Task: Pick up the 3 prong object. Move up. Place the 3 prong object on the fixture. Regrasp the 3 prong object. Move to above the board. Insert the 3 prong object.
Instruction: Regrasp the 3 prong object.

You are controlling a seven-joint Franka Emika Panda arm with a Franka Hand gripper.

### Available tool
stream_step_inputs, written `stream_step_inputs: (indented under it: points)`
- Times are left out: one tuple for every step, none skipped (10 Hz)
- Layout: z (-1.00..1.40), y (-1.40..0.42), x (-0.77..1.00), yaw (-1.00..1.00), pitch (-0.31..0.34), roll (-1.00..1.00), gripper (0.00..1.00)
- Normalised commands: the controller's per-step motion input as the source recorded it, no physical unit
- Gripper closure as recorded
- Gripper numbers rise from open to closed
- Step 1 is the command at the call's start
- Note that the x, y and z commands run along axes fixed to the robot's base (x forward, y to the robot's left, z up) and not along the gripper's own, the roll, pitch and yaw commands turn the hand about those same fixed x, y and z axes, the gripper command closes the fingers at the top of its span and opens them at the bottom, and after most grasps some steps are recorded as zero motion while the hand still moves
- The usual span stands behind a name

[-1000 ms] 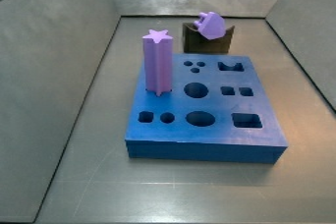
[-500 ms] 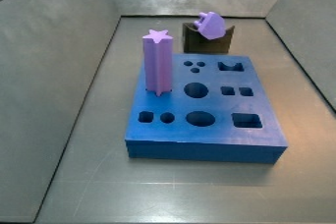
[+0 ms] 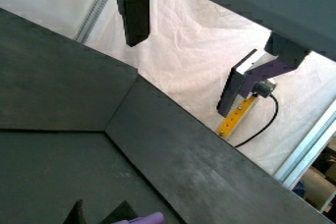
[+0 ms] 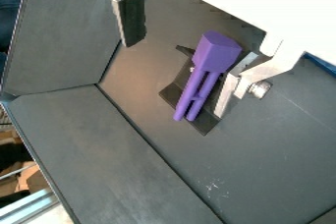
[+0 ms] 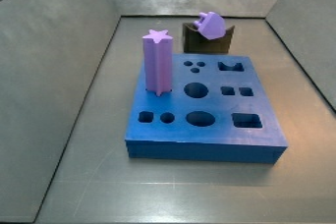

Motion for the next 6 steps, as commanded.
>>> stream_step_inputs:
  points:
    - [-0.04, -0.05, 0.69, 0.09, 0.063, 0.14, 0.00]
    - [-0.04, -0.05, 0.69, 0.09, 0.064, 0.13, 0.00]
    - [-0.04, -0.05, 0.69, 0.09, 0.066, 0.13, 0.00]
    - [-0.04, -0.05, 0.69, 0.09, 0.067, 0.13, 0.00]
    - [-0.04, -0.05, 0.69, 0.09, 0.068, 0.13, 0.00]
    - [-0.03, -0.05, 0.69, 0.09, 0.068, 0.13, 0.00]
